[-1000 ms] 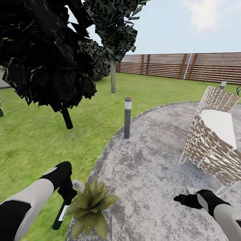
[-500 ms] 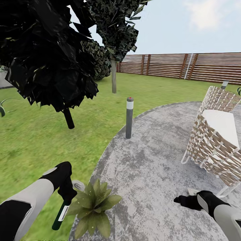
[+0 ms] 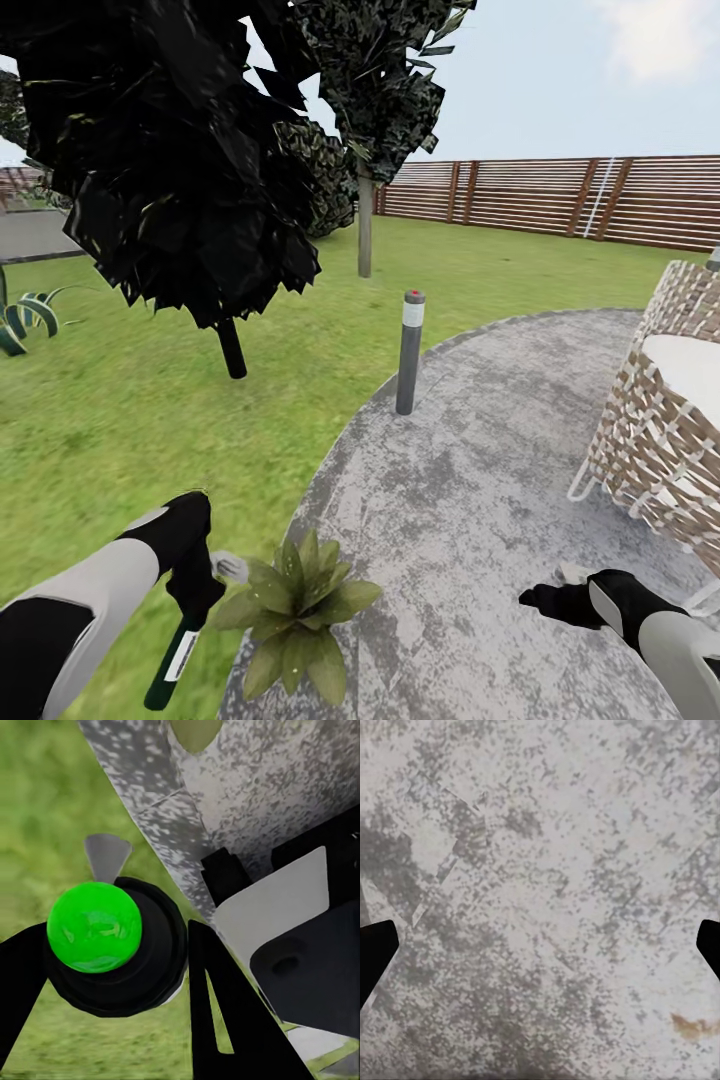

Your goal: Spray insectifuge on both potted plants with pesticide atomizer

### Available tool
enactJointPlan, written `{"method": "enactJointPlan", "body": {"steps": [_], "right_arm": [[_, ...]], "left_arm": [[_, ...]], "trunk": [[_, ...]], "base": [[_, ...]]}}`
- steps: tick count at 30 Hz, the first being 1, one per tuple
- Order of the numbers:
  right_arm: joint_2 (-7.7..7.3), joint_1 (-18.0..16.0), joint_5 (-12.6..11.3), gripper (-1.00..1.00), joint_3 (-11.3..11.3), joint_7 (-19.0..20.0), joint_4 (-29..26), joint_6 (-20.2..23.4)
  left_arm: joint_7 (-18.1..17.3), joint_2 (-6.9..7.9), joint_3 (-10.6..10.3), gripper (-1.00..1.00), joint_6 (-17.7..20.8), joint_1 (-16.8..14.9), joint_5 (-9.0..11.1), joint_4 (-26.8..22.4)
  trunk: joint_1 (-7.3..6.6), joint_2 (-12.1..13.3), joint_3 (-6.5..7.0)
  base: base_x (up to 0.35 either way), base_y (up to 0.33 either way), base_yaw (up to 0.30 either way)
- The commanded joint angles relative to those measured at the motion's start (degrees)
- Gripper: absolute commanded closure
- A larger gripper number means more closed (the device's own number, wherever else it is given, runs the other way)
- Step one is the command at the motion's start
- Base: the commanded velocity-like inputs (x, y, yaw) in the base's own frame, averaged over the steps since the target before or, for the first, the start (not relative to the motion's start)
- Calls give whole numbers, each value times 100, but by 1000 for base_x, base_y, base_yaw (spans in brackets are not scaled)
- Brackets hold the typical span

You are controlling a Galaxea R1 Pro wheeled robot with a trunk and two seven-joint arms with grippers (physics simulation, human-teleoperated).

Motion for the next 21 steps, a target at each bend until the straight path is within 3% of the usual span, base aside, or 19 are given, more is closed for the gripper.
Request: {"method": "enactJointPlan", "body": {"steps": [1,11,14,16,21], "right_arm": [[0,-1,34,-100,-38,23,-12,34],[0,-1,34,-100,-38,24,-10,34],[0,-1,34,-100,-38,24,-10,34],[0,-1,34,-100,-38,24,-10,34],[0,-1,34,-100,-38,24,-10,34]], "left_arm": [[-58,0,10,100,42,-1,-49,57],[-58,4,26,100,49,-1,-28,242],[-56,18,117,100,50,-1,-28,240],[-37,57,255,100,56,-1,-38,222],[-17,200,303,100,57,-1,-45,61]], "trunk": [[-1,-2,-5],[-1,-2,-74],[-1,-2,-100],[-1,-2,-114],[-1,-2,-122]], "base": [[0,0,5],[0,0,0],[0,0,0],[0,0,0],[0,0,0]]}}
